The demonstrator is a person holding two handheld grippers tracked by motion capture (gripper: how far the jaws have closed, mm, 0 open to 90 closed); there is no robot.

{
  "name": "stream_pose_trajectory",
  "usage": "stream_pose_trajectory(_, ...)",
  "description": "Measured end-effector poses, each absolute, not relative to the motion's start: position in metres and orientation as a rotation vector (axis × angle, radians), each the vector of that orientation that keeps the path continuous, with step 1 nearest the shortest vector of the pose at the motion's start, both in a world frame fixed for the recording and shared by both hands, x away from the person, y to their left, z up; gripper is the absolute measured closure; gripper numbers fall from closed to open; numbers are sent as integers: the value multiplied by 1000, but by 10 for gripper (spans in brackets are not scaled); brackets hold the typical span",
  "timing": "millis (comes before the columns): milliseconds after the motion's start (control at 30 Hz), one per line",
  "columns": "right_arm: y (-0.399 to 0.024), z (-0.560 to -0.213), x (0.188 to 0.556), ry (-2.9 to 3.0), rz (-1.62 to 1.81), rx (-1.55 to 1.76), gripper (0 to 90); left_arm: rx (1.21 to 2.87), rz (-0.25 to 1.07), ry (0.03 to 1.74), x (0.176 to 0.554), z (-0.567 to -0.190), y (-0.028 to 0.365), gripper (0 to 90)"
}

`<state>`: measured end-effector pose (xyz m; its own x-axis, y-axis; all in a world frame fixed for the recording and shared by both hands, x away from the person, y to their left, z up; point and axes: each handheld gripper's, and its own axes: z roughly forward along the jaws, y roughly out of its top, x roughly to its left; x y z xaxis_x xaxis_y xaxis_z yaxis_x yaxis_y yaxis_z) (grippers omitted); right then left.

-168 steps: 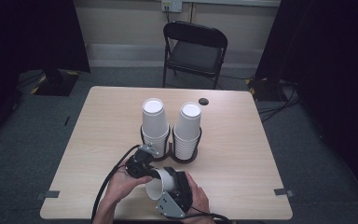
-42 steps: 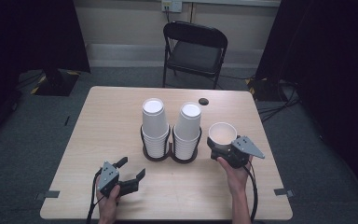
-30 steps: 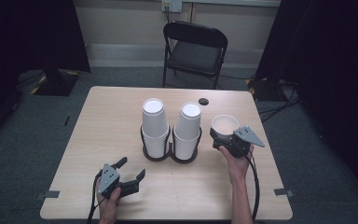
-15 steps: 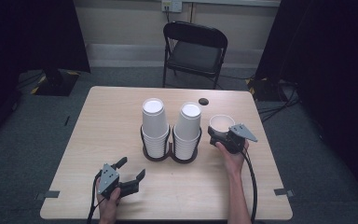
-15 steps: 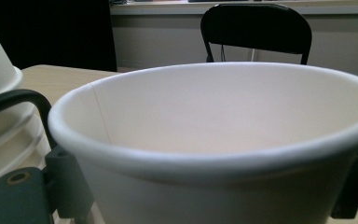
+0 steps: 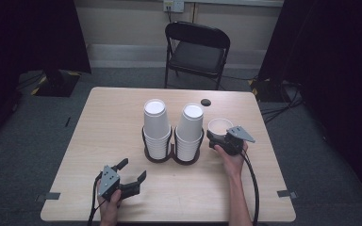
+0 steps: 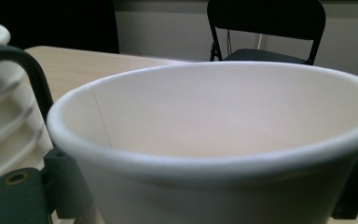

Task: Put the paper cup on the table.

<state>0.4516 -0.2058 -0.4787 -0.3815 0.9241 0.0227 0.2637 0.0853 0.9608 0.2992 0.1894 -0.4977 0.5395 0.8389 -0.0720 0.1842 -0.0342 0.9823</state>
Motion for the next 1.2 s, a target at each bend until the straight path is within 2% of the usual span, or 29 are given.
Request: stream_pose_trajectory(1200,-204,-490,441,1909,1152,1359,134,1535,665,898,298,-498,190,158)
